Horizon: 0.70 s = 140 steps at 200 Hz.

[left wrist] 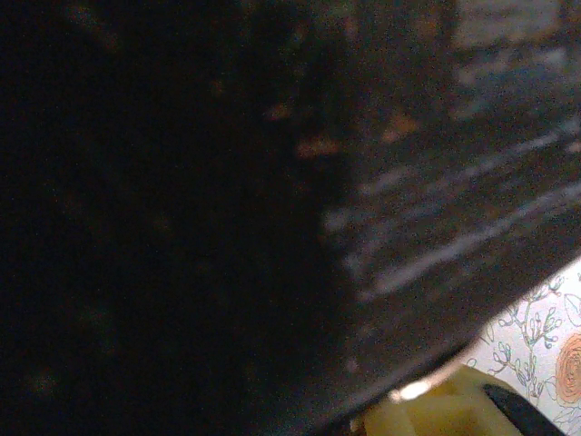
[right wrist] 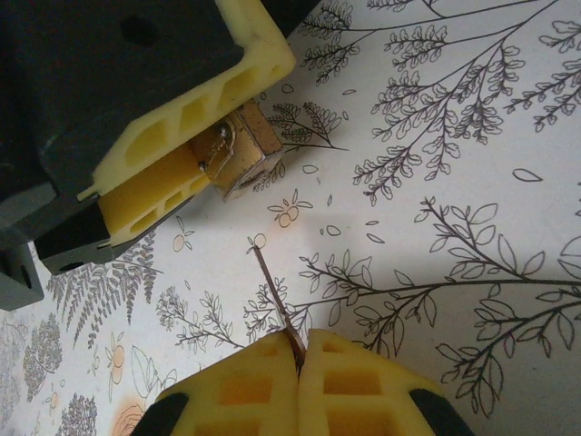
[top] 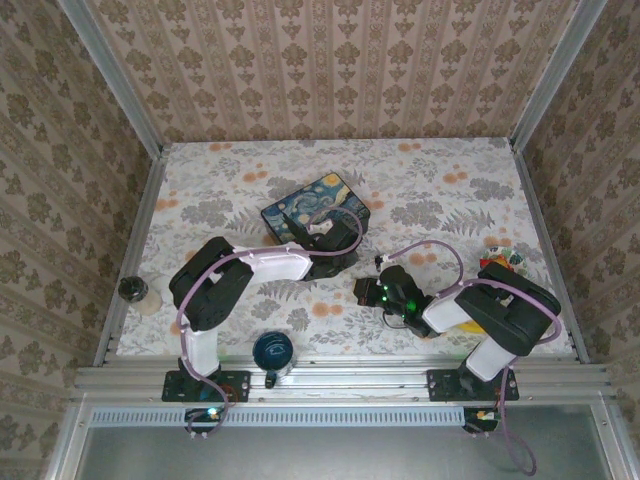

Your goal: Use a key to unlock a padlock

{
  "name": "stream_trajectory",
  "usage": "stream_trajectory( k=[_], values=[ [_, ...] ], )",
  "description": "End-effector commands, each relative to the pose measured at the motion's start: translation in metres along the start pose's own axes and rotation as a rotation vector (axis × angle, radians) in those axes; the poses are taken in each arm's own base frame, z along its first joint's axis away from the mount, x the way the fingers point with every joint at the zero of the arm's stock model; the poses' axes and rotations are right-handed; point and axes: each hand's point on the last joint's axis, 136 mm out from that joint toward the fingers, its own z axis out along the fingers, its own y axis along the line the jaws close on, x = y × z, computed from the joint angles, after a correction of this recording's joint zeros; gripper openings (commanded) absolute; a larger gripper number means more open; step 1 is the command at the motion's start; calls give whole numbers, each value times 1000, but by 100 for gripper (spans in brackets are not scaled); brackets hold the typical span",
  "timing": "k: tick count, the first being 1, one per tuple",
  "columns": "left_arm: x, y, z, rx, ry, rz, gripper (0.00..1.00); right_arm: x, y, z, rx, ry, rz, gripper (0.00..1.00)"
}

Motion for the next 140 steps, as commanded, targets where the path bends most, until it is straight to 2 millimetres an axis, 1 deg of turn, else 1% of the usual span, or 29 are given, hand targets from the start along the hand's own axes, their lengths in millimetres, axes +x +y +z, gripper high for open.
stream_trajectory(
  k=[1, 140],
  values=[
    [3, -15, -7, 74, 33, -66, 10, 5, -2, 6, 8, 21, 15, 0],
    [4, -18, -8, 87, 54, -81, 9, 4, -6, 13, 10, 11, 31, 0]
  ],
)
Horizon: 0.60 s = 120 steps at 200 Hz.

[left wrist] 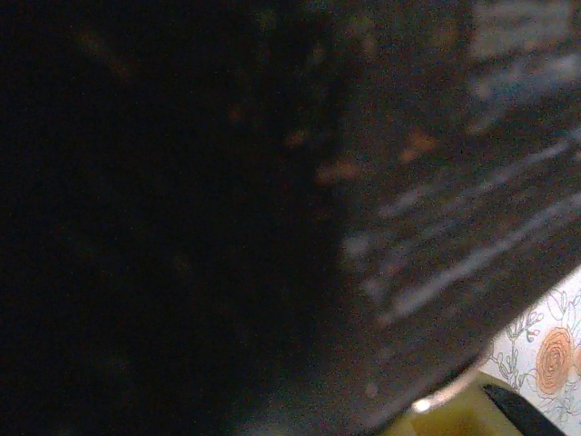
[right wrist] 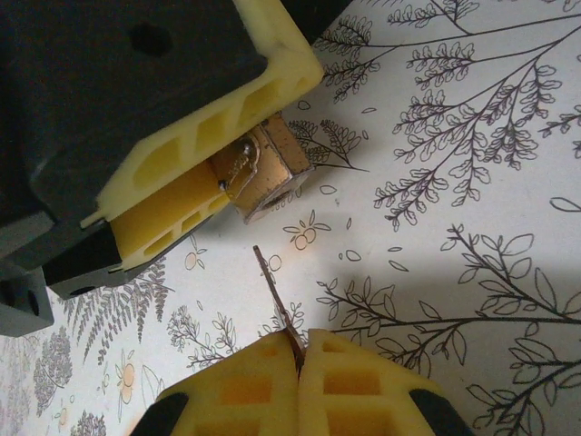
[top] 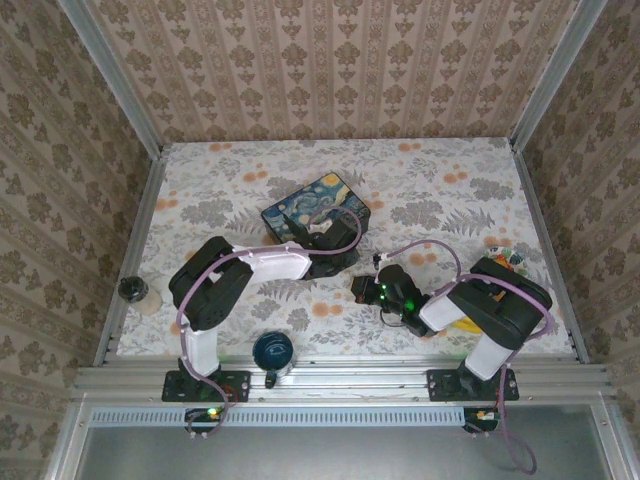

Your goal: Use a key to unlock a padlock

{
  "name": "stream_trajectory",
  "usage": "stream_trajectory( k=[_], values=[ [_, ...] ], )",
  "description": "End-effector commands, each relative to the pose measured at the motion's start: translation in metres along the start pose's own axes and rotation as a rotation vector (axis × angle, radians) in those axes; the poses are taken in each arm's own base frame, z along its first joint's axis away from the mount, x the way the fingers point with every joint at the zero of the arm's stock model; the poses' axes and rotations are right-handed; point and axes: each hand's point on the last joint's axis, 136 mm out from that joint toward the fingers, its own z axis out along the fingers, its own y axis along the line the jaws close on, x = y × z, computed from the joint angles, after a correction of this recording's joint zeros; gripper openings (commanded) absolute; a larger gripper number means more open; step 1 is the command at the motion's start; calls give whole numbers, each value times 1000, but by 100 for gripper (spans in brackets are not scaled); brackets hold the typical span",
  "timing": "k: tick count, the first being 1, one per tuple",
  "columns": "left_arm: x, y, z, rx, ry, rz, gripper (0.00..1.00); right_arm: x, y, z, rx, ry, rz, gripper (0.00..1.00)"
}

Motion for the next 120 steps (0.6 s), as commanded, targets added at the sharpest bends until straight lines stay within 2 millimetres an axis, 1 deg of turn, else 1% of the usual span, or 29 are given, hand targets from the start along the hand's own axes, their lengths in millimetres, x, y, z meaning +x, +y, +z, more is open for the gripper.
stream_trajectory(
  k=[1, 59, 120],
  values=[
    [3, -14, -8, 67, 29, -58, 9, 8, -10, 6, 34, 30, 21, 0],
    [3, -15, -7, 70, 36, -68, 8, 7, -13, 9, 21, 13, 27, 0],
    [5, -12, -5, 67, 42, -81, 8, 7, -12, 13, -32, -3, 52, 0]
  ],
)
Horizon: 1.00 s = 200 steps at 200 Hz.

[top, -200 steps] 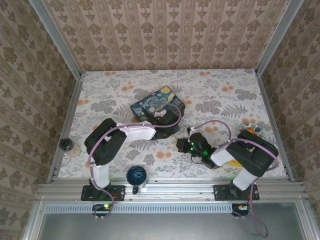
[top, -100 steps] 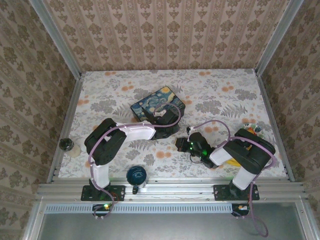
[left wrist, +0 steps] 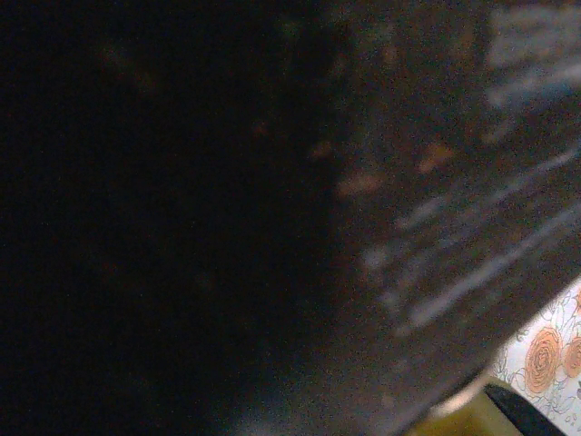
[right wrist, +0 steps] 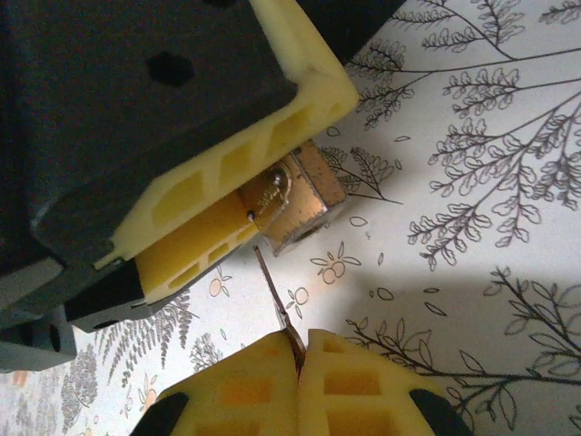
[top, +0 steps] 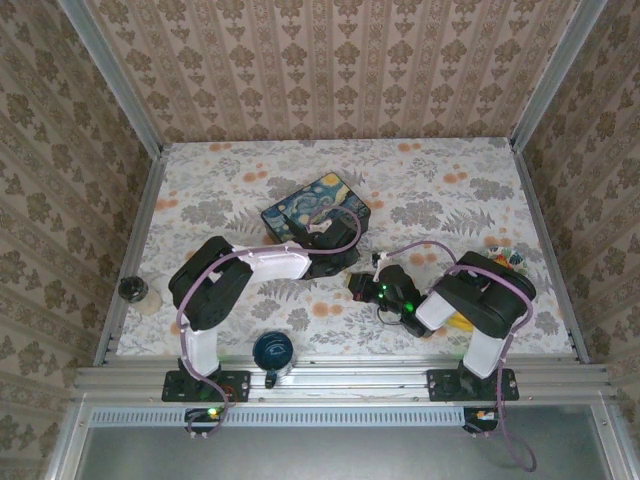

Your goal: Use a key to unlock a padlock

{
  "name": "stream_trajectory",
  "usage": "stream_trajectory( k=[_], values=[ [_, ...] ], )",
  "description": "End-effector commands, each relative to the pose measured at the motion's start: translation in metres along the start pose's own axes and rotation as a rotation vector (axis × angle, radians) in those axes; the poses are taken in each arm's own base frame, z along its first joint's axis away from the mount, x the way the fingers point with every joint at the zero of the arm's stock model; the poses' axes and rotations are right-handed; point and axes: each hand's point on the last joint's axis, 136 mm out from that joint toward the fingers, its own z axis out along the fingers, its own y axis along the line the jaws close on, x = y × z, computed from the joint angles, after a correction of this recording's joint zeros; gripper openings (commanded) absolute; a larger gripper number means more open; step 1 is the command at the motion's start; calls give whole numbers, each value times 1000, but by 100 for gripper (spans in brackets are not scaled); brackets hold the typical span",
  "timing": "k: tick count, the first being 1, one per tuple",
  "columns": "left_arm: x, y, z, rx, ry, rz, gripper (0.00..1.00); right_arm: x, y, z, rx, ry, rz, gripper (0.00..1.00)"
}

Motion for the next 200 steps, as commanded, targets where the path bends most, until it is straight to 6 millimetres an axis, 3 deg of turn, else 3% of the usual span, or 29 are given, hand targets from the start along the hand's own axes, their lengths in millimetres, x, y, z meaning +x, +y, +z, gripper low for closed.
stream_trajectory(
  k=[1, 112, 200],
  values=[
    [6, -10, -5, 54, 35, -62, 8, 14, -19, 2, 39, 41, 29, 0],
    [2, -9, -8, 56, 22, -63, 8, 6, -29, -11, 51, 2, 37, 0],
    [0, -10, -10, 65, 18, -71, 8, 10, -42, -18, 71, 50, 31, 0]
  ],
)
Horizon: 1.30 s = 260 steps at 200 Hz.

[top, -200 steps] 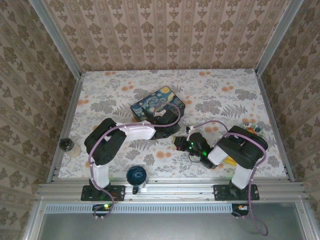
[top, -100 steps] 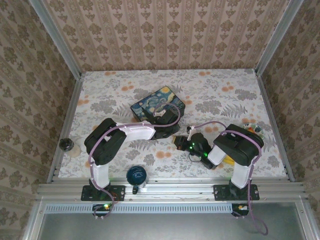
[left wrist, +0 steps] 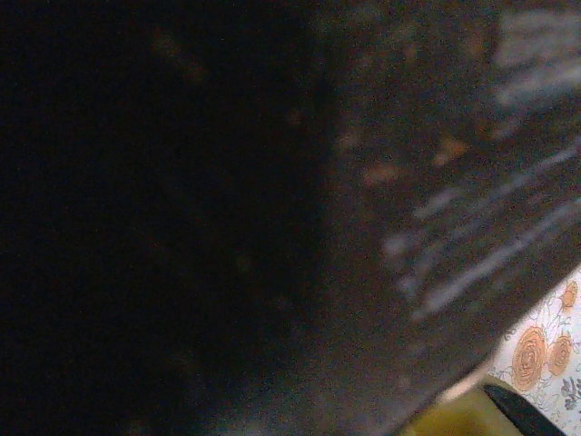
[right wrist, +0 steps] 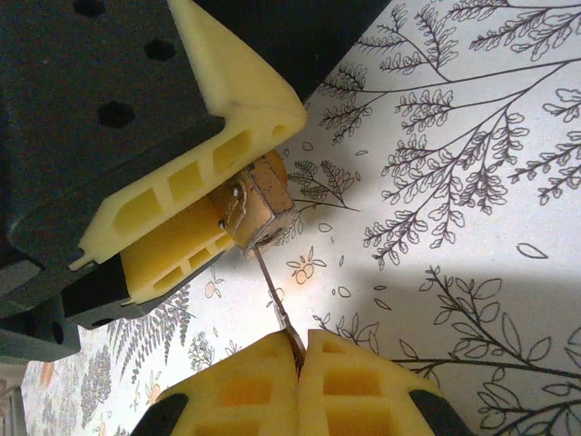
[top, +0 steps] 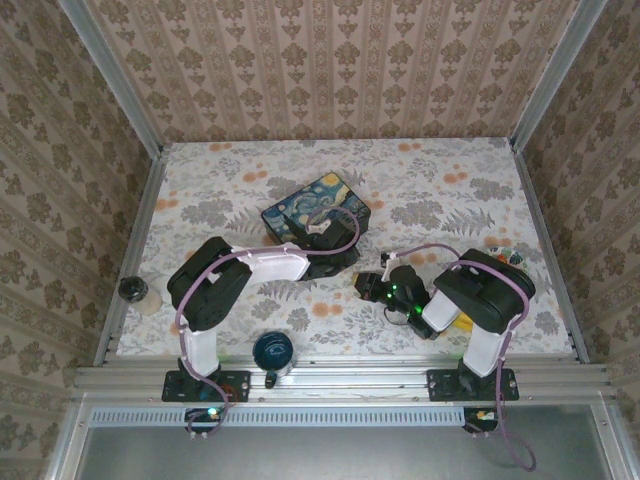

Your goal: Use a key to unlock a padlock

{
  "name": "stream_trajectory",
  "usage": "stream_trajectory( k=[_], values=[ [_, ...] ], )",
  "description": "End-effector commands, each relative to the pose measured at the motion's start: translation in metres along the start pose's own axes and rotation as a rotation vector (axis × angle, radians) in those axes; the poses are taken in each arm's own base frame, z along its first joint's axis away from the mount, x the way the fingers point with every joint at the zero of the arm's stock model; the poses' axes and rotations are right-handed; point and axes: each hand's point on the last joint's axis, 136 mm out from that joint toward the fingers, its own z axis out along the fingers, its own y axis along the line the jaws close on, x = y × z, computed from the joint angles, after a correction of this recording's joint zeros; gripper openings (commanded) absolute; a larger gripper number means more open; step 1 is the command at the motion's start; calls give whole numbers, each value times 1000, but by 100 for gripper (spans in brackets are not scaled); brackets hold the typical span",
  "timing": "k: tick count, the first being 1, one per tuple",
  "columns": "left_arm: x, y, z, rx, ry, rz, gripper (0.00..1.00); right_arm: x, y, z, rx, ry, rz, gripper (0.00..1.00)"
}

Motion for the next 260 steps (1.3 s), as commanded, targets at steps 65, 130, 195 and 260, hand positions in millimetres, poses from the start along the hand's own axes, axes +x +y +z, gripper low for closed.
stream_trajectory(
  k=[65, 130, 195, 260],
  values=[
    [3, -8, -6, 43, 31, -57, 8, 11, -28, -3, 89, 48, -6, 0],
    [3, -8, -7, 47, 32, -60, 8, 12, -34, -2, 89, 42, 23, 0],
    [5, -9, -6, 56, 35, -70, 8, 15, -38, 0, 76, 44, 48, 0],
    [4, -10, -7, 60, 39, -73, 8, 14, -38, 2, 69, 35, 56, 0]
  ],
)
